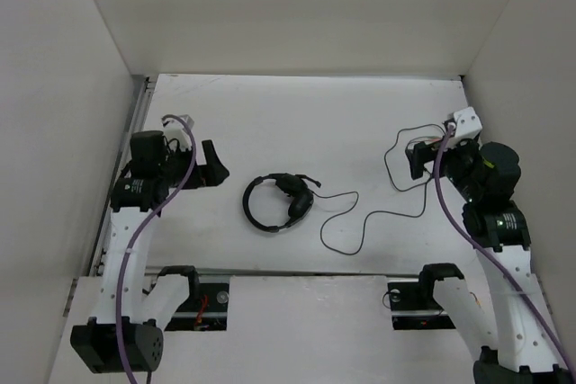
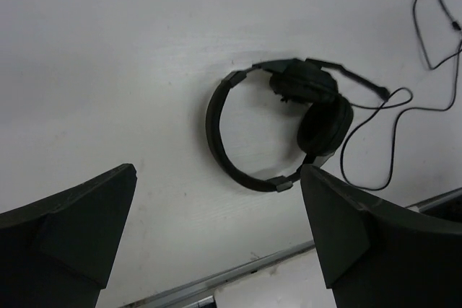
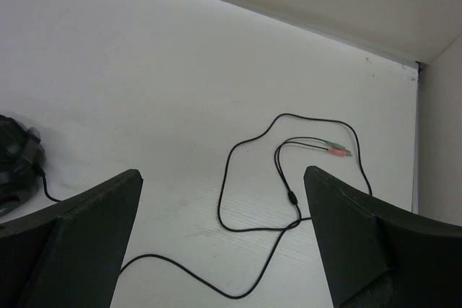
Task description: Wrap the headphones
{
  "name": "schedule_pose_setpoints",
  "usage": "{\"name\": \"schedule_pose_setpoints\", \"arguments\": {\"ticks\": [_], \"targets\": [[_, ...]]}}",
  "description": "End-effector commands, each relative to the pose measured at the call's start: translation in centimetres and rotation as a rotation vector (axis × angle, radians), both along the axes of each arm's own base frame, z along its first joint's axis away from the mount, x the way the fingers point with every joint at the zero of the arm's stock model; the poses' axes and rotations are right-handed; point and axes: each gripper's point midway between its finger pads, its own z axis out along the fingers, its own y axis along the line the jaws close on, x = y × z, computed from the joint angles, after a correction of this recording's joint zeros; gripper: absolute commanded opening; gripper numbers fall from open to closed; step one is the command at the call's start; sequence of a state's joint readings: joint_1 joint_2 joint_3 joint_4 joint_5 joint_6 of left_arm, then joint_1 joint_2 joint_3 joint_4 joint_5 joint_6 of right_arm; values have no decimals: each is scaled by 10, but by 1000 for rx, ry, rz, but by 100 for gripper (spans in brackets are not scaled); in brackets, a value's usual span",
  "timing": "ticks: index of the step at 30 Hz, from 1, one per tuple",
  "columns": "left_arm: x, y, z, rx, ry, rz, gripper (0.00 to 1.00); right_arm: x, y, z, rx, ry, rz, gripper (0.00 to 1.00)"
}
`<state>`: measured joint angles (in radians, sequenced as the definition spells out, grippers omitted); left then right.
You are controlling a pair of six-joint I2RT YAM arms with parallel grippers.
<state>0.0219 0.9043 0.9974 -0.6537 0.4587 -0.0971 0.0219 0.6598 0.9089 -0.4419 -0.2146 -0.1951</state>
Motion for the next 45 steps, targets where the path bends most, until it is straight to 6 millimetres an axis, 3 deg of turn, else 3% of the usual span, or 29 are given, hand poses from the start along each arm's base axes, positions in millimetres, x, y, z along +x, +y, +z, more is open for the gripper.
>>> {"name": "schedule_pose_setpoints", "arguments": {"ticks": [1,9,13,21,31,45], "targets": [[7,-9,-20,6,-12,26,100,6,14,38,-20,-118,67,100],[-4,-25,-93,91,85,-7,95,8,31,22,15,-56,128,100],[2,-23,-114,140,117,-10,94,9,39,19,74,-56,150,100],[29,-32,-133,203,103,-33,92,11,52,23,167,-49,191,100],[13,-56,-161,249,156,-156,84,22,53,23,168,-62,188,100],[8,-59,-188,331,171,-197,71,21,46,28,177,-86,165,100]]}}
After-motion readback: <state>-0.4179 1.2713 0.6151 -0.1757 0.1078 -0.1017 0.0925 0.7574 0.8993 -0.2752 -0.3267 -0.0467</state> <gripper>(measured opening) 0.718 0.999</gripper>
